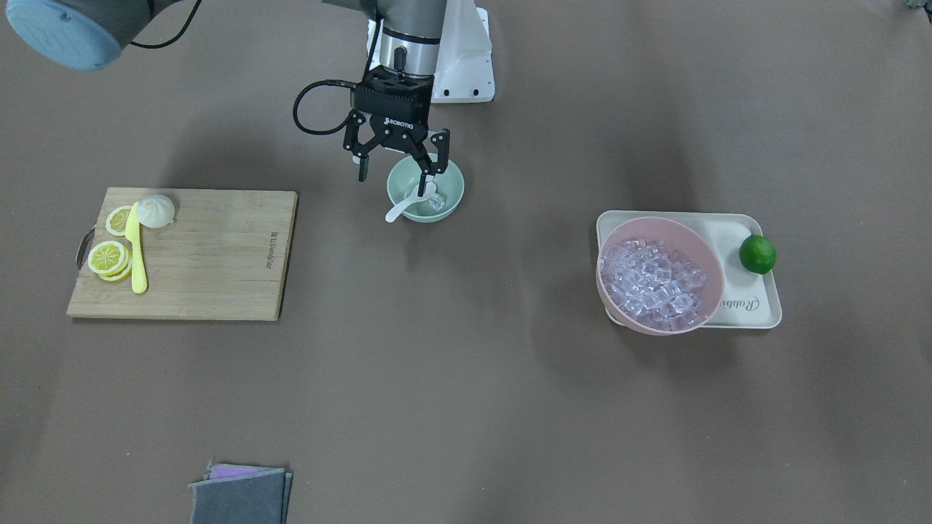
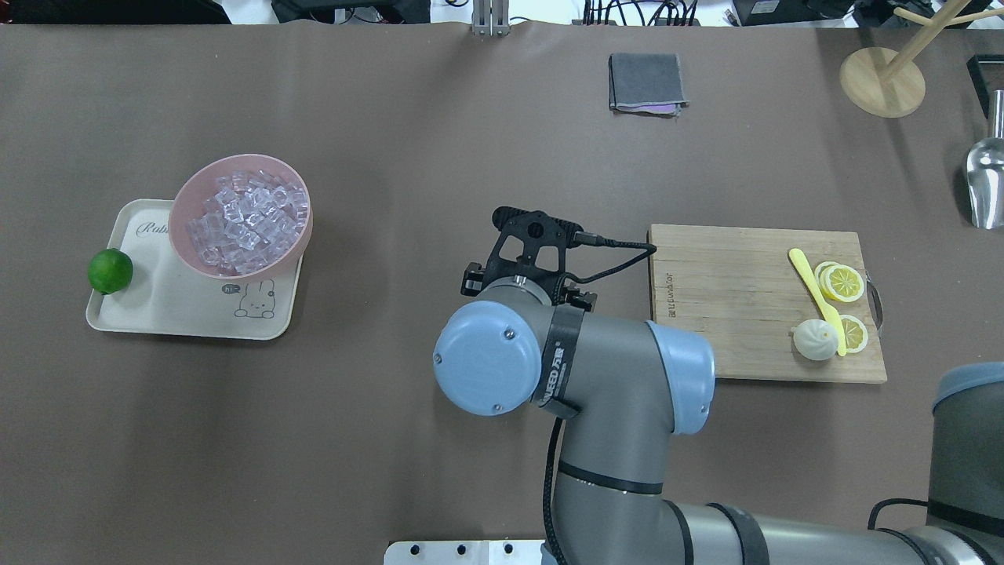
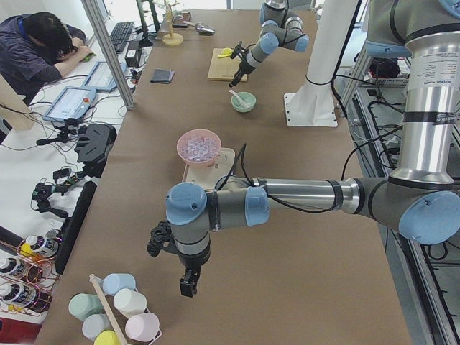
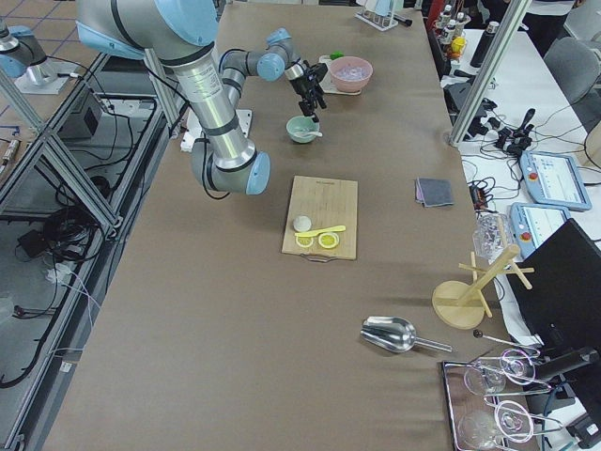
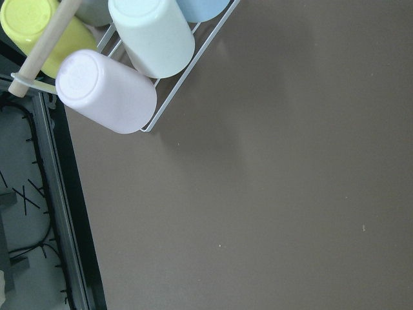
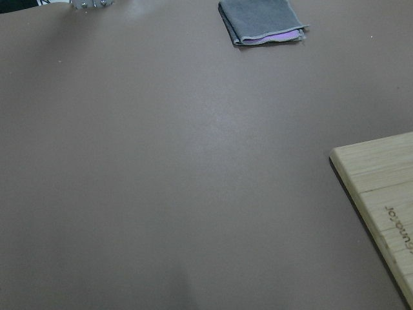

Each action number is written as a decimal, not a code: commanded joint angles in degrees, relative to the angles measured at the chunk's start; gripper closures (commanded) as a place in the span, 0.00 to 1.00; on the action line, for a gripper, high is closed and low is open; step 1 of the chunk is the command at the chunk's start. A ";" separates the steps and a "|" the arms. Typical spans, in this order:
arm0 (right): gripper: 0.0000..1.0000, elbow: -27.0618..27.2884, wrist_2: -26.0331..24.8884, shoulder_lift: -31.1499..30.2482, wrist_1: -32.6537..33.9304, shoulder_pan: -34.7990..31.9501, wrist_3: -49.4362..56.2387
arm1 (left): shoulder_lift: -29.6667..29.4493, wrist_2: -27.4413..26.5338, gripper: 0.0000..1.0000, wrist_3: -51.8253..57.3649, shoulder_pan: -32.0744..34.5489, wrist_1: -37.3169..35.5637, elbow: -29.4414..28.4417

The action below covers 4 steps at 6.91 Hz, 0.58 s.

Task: Put spoon and ice into bowl

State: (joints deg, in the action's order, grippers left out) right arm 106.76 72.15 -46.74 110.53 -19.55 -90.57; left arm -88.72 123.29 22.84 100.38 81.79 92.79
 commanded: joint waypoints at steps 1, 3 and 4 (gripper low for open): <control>0.00 5.10 14.60 -4.04 -0.57 -10.89 16.21 | 1.18 3.76 0.02 -9.57 -0.27 -1.28 2.91; 0.00 9.42 28.41 -10.63 -0.66 -22.23 34.84 | 0.66 9.67 0.02 -18.83 -3.06 -0.50 3.88; 0.00 9.95 34.48 -13.87 -1.01 -27.33 43.11 | 1.00 9.69 0.02 -21.75 -5.43 3.16 3.62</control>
State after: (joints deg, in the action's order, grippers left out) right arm 115.50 98.93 -56.79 109.80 -40.47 -57.83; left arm -87.83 131.85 5.54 97.52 82.03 96.41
